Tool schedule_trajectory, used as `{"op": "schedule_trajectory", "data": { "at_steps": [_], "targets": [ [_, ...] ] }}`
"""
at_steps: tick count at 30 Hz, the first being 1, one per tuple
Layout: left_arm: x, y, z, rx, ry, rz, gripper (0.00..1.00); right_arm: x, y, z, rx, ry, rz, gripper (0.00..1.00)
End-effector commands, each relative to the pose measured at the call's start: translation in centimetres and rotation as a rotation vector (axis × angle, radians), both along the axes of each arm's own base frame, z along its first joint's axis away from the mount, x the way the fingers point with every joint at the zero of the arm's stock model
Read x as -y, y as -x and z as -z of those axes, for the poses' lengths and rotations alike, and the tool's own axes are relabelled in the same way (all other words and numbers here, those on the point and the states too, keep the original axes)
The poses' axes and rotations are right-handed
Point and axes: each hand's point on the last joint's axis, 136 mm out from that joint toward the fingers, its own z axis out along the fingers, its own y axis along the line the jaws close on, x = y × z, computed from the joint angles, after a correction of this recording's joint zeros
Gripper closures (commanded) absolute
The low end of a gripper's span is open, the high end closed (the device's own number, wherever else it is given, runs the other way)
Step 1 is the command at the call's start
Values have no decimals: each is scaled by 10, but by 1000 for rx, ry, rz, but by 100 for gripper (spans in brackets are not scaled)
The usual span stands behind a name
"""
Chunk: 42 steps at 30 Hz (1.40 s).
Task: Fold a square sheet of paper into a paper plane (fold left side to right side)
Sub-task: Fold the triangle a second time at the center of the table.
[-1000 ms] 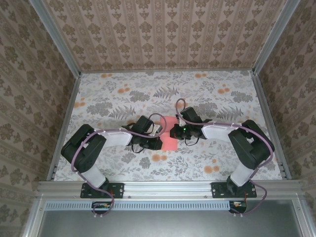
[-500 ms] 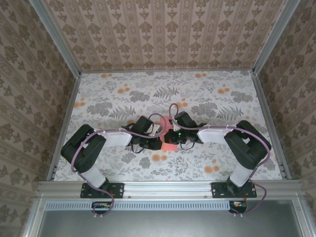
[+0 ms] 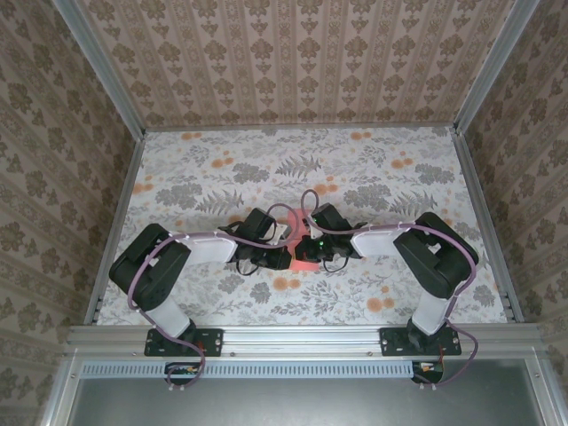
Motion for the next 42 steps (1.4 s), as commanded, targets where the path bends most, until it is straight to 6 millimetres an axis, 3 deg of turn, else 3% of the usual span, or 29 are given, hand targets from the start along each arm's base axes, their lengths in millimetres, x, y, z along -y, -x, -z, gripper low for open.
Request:
{"op": "schedule_trajectory", "data": {
  "at_steps": [1, 25, 42],
  "targets": [
    [-18, 11, 21, -32, -93, -9, 91, 5, -1, 8, 5, 66, -10, 100],
    [-21, 16, 26, -48, -102, -5, 91, 33, -28, 11, 31, 143, 28, 100],
    [-21, 16, 26, -49, -100, -3, 91, 77, -56, 16, 25, 172, 94, 100]
  ]
}}
